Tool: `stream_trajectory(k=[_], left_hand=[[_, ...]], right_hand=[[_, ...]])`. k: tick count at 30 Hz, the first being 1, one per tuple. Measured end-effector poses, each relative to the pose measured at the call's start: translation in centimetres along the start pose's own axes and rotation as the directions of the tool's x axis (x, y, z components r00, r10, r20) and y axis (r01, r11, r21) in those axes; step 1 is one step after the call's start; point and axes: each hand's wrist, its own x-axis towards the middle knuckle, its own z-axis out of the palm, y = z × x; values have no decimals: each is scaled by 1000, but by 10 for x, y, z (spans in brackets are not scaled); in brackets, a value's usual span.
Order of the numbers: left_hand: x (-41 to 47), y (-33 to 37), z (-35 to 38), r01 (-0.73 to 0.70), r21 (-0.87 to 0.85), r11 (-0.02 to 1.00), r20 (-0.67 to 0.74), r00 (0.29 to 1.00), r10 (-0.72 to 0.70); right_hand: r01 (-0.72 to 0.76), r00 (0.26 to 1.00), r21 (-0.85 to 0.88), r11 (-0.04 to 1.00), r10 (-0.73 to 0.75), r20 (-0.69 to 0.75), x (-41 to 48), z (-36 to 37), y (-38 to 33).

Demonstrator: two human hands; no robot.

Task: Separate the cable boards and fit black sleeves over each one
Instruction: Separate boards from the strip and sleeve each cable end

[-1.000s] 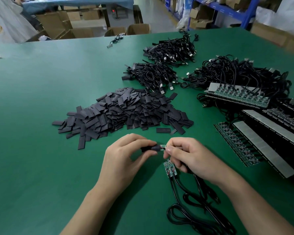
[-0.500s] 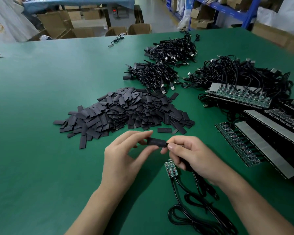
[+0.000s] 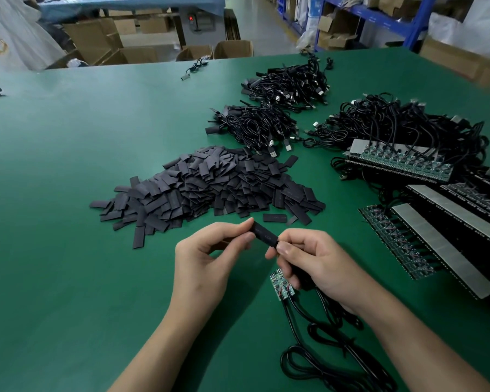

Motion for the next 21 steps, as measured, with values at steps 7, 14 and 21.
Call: stream_trajectory(k=[7, 14, 21], left_hand=[[0, 3, 3, 48, -107, 993, -37, 998, -52], [-1, 4, 6, 53, -151, 987, -44, 997, -60], [-2, 5, 7, -47, 15, 999, -60, 997, 47]], right_hand=[[6, 1000, -1, 1000, -6, -1, 0, 3, -1], [-8, 1000, 48, 999, 9, -19, 1, 5, 0], [-7, 1000, 75, 997, 9, -21, 0, 5, -1]])
